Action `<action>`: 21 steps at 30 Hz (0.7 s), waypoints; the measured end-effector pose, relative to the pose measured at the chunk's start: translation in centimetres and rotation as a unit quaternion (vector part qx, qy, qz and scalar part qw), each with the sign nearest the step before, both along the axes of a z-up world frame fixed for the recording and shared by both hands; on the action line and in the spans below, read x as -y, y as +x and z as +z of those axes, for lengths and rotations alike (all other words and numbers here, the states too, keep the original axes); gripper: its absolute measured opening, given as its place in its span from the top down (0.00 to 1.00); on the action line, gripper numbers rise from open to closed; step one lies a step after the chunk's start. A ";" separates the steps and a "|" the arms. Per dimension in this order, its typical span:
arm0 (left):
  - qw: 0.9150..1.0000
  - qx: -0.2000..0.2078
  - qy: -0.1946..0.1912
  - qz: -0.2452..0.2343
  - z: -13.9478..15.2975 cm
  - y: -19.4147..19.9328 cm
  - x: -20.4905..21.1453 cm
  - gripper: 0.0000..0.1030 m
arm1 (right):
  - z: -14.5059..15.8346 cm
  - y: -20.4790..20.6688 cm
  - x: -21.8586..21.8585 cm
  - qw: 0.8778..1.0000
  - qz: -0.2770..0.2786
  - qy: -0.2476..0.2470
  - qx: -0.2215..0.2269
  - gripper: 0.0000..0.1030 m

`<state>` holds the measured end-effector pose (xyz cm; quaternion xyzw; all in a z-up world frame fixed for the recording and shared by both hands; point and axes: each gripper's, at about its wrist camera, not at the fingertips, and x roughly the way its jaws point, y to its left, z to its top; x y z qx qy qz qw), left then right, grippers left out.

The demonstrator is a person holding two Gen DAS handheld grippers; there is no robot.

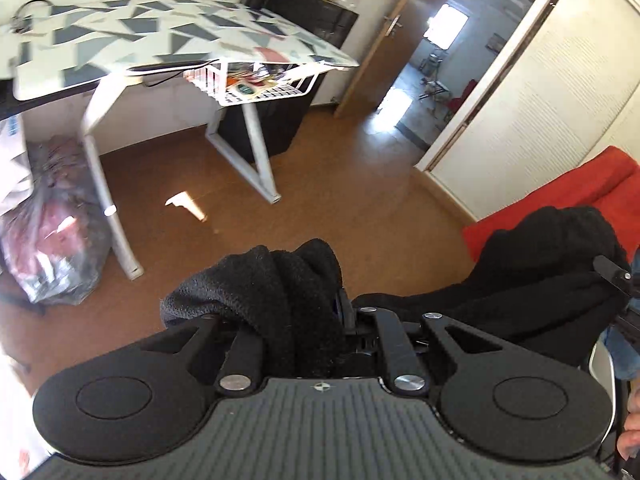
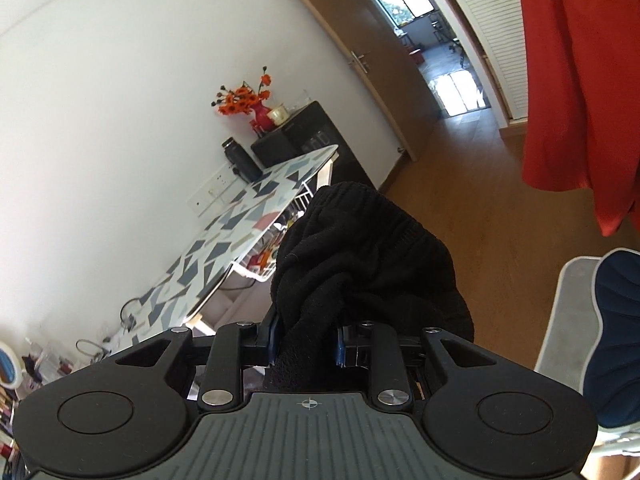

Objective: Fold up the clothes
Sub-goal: 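Lift the black garment high with both tools and carry it to the patterned table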

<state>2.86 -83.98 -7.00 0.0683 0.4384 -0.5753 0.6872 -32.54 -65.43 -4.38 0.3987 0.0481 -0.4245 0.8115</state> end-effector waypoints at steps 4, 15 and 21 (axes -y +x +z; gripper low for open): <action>1.000 -0.007 -0.017 -0.008 1.0 1.6 7.3 0.87 | 1.4 1.7 6.5 1.000 -0.012 0.001 -0.009 0.78; 0.987 0.025 -0.154 0.041 9.2 9.7 20.4 0.87 | 8.6 7.8 21.5 0.994 -0.008 -0.100 0.030 0.78; 0.969 0.042 -0.213 0.118 13.1 16.0 23.8 0.87 | 11.5 12.5 29.0 0.989 0.030 -0.132 0.061 0.78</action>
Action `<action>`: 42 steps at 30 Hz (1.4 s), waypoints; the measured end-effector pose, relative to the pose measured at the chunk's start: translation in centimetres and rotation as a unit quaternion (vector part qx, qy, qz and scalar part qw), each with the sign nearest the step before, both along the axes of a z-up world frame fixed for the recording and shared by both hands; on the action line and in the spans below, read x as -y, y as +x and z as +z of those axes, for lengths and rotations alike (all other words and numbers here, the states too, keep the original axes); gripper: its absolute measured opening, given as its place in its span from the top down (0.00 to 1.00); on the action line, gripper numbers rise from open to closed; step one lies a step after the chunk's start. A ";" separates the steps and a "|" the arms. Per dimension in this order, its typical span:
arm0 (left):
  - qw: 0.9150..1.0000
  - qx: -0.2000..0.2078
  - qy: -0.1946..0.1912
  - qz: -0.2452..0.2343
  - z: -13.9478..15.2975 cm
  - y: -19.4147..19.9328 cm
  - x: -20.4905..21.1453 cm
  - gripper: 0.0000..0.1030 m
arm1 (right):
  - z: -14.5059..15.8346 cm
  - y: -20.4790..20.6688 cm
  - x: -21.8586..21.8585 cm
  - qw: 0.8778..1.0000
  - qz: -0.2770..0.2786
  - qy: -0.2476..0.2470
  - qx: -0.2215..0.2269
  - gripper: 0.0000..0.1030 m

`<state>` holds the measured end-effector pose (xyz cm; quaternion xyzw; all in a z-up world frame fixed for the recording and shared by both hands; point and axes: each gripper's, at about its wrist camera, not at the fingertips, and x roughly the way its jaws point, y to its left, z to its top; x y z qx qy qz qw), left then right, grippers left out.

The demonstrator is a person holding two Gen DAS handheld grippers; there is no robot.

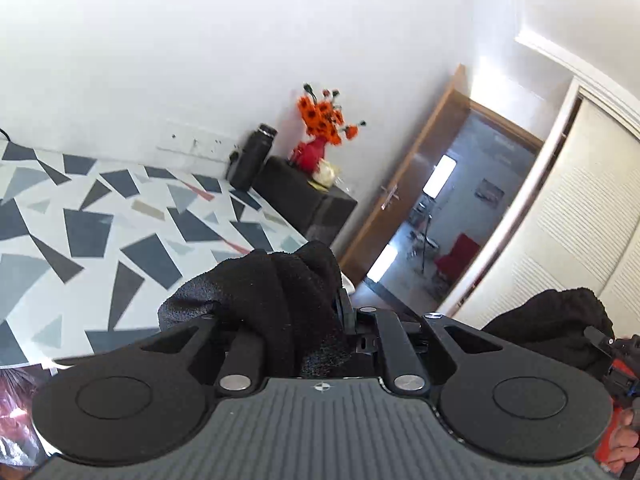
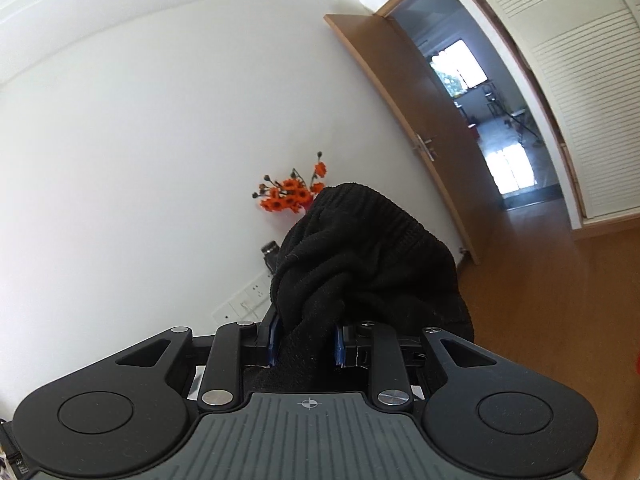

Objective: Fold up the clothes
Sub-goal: 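Lift the black garment high with both tools and carry it to the patterned table, then lower the black garment onto the patterned table with both tools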

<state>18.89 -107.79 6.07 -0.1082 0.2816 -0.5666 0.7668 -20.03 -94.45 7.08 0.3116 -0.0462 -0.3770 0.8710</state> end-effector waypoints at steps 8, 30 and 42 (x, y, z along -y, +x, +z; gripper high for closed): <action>0.988 0.009 -0.034 0.153 2.0 6.6 4.2 0.87 | 1.0 11.6 13.8 0.993 0.116 -0.013 0.026 0.78; 0.924 -0.002 0.051 0.380 -1.6 24.7 4.1 0.86 | -2.6 55.7 20.8 0.929 0.360 0.073 -0.037 0.78; 0.957 -0.151 0.211 0.128 -18.4 27.6 17.1 0.69 | -14.9 54.4 30.2 0.963 0.142 0.150 -0.172 0.77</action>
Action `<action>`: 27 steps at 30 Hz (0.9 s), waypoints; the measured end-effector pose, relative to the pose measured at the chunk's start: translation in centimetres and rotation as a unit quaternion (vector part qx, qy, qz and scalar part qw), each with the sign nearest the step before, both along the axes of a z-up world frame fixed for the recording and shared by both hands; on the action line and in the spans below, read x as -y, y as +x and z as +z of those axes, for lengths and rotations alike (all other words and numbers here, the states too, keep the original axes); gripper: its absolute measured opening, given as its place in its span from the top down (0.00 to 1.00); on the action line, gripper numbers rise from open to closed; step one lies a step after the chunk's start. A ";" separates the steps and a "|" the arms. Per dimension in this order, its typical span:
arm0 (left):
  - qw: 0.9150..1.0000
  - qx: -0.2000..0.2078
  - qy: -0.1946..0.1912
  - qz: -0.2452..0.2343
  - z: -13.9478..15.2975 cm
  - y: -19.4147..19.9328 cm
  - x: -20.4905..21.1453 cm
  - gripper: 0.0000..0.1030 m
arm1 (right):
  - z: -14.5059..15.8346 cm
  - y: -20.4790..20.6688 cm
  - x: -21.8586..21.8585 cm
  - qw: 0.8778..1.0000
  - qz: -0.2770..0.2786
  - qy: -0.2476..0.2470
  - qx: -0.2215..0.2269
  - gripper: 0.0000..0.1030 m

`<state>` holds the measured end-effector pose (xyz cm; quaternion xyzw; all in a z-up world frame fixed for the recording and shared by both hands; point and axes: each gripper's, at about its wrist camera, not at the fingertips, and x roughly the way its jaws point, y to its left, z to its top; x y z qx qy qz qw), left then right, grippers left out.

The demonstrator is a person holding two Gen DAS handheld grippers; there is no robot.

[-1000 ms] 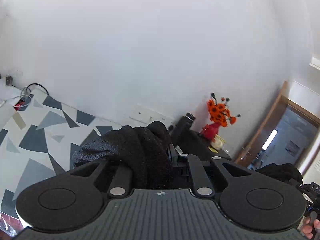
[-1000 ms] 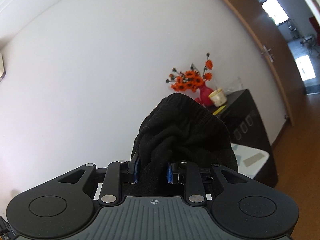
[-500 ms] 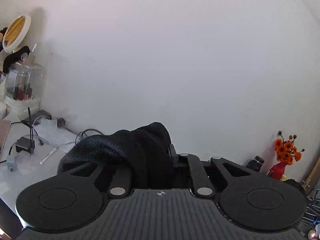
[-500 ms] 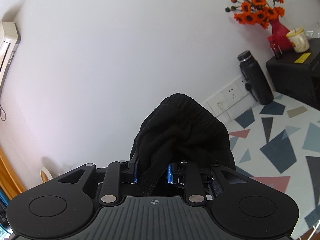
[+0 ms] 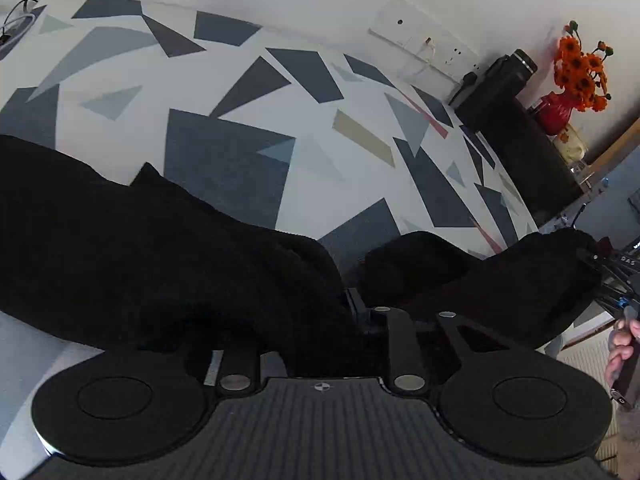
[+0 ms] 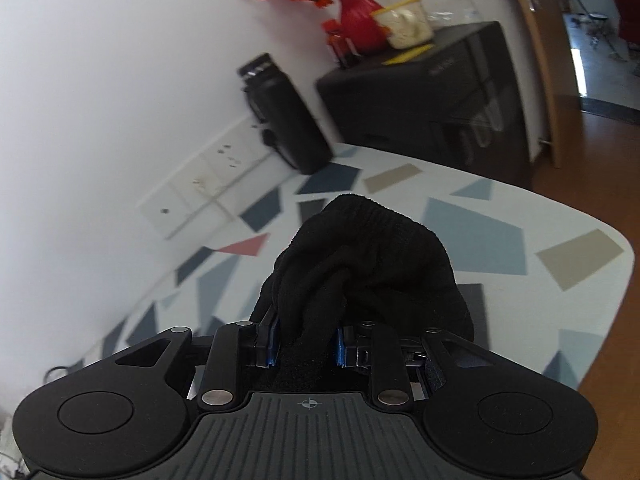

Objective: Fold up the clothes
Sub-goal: 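Lower the black garment onto the patterned table with both tools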

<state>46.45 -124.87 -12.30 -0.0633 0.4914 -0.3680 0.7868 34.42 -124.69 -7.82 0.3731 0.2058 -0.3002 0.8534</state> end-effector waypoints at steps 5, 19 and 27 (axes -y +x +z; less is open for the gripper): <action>1.000 0.002 -0.002 0.007 0.5 -0.2 0.0 0.43 | -4.0 0.0 2.5 0.998 -0.014 0.006 -0.063 0.76; 0.984 0.000 -0.035 0.176 2.9 -0.3 -9.5 0.27 | 1.5 -6.6 3.5 0.997 -0.057 0.042 -0.038 0.40; 0.992 0.045 0.014 0.113 2.6 0.1 -7.0 0.91 | 3.7 -3.4 -1.8 0.994 0.073 -0.049 -0.066 0.26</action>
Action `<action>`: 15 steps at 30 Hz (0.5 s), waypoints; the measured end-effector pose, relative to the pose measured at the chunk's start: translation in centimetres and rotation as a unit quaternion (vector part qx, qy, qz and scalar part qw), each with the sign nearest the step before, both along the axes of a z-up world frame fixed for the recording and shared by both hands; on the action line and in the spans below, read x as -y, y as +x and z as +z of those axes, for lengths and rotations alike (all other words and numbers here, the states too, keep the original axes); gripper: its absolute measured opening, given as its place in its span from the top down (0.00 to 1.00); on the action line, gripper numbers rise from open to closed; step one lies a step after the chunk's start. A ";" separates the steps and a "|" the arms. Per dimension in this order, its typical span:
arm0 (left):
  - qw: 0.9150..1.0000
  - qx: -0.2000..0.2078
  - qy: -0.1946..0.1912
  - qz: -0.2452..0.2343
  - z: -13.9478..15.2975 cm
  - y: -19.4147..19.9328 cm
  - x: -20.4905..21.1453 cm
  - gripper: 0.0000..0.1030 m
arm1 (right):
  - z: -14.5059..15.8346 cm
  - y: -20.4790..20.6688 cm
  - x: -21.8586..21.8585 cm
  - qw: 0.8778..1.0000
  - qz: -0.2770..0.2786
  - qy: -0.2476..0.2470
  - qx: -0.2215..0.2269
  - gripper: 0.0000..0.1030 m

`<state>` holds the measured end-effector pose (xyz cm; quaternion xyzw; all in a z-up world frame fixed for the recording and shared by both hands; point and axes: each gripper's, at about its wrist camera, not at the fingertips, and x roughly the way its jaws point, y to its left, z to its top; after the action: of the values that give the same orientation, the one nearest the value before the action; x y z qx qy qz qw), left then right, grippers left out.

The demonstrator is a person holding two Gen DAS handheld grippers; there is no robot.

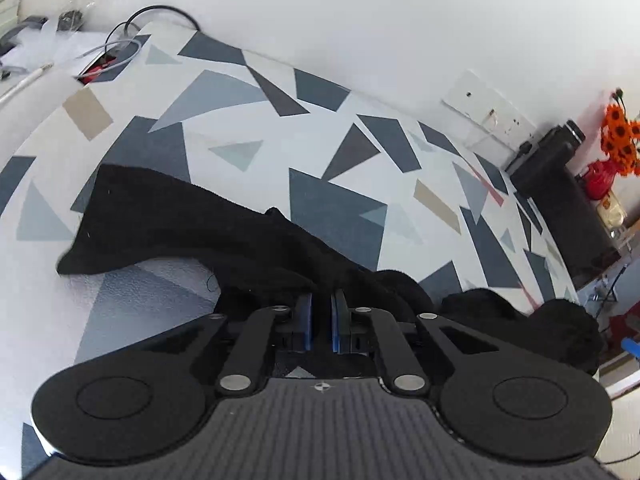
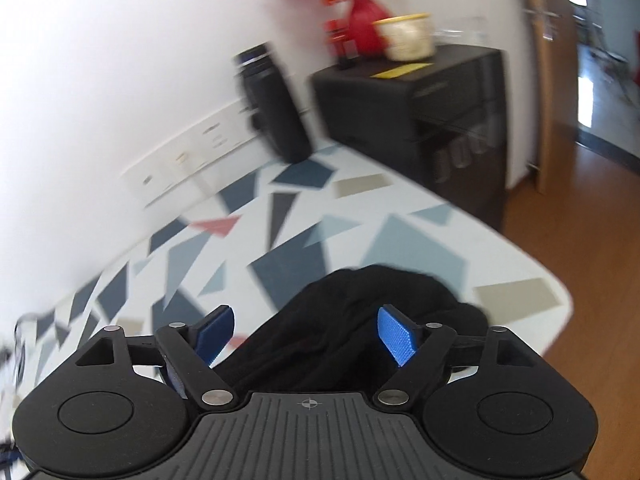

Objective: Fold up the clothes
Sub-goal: 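Lower the black garment onto the patterned table with both tools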

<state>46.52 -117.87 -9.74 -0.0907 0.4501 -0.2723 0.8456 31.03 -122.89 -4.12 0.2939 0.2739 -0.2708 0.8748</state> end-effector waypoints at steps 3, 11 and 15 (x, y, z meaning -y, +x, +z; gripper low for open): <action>0.999 0.021 0.027 -0.033 0.4 -2.1 -0.3 0.91 | -1.9 2.2 -1.7 0.999 0.030 0.006 -0.011 0.29; 0.999 -0.035 0.031 -0.007 -1.5 -5.5 -4.4 0.91 | -7.4 4.7 -2.1 0.997 0.018 0.040 -0.065 0.58; 0.999 -0.040 0.006 0.010 -1.3 -5.5 -5.2 0.91 | -7.4 2.5 -1.3 0.997 -0.013 0.069 -0.038 0.57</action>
<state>41.03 -112.68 -11.07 -0.1008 0.4843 -0.2570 0.8302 33.58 -121.59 -11.49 0.3466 0.3215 -0.2738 0.8376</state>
